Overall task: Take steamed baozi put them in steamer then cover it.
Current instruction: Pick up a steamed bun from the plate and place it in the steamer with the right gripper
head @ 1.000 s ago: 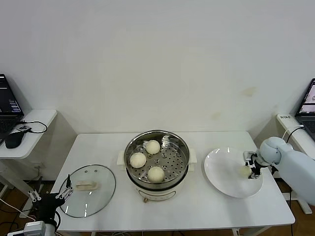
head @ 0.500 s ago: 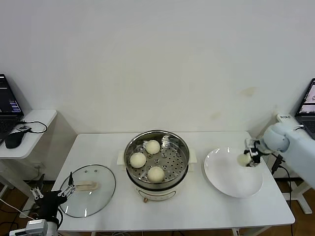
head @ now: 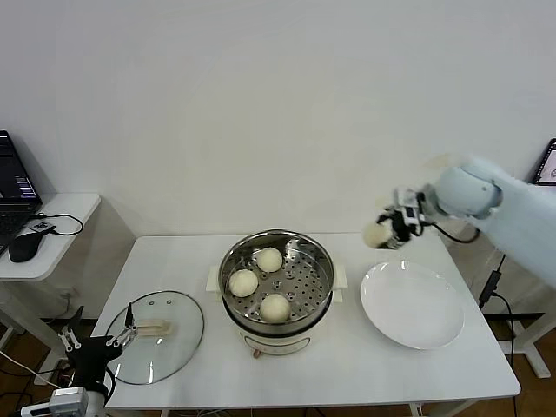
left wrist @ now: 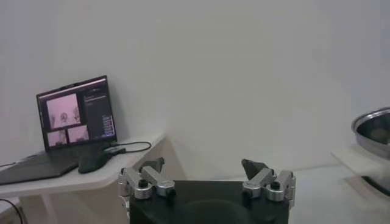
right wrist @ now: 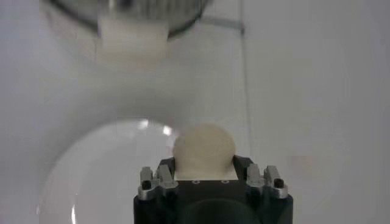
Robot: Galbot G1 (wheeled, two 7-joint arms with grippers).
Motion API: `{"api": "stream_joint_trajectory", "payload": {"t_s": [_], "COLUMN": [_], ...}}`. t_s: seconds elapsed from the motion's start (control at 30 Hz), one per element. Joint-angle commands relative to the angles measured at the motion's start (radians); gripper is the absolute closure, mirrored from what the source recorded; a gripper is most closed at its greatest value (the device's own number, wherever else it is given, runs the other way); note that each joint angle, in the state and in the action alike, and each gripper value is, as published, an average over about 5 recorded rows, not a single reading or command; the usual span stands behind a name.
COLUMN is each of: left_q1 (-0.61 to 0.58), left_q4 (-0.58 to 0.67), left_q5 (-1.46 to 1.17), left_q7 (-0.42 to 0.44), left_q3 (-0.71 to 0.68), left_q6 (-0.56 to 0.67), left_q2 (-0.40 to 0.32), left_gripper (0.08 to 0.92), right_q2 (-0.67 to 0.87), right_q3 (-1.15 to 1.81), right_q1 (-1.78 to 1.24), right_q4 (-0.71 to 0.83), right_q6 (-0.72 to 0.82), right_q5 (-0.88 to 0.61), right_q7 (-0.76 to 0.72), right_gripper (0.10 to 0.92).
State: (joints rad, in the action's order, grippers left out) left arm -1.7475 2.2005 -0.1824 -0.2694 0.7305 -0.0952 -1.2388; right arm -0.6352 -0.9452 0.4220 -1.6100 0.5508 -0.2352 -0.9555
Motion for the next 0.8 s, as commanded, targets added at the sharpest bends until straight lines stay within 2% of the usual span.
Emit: {"api": "stream_joint_trajectory", "payload": {"t_s": [0.03,0.13,0.33,0.8], "left_q1": [0.0,0.0,0.0,0.008], "left_q4": [-0.003,-0.006,-0.01,-0.016], "left_q5": [0.0,0.0,-0.001,-0.003], "left_q7": [0.0,-0.001,-0.001,0.0], "left_q3": [-0.001,0.004,0.014,0.017], "left_q6": [0.002,0.003,0.004,0.004], "left_q2": [-0.008,-0.013,-0.02,-0.028], "left_gripper": [0.177,0.177,0.177,0.177], "right_q2": [-0.231,-0.282,-0.337,-0.329], "right_q3": [-0.17,-0.184,-0.213,-0.224], "right_q1": [0.197,0.172,0.08,-0.034], "right_q4": [-0.074,-0.051,-0.001,0.054], "right_q6": [0.161,0.175,0.175,0.176], "right_q5": [-0.306,-0.335,-0.273,-0.147], "right_q7": [0.123,0.154,0.165,0.155], "right_gripper": [0.423,0.423,0.422,0.417]}}
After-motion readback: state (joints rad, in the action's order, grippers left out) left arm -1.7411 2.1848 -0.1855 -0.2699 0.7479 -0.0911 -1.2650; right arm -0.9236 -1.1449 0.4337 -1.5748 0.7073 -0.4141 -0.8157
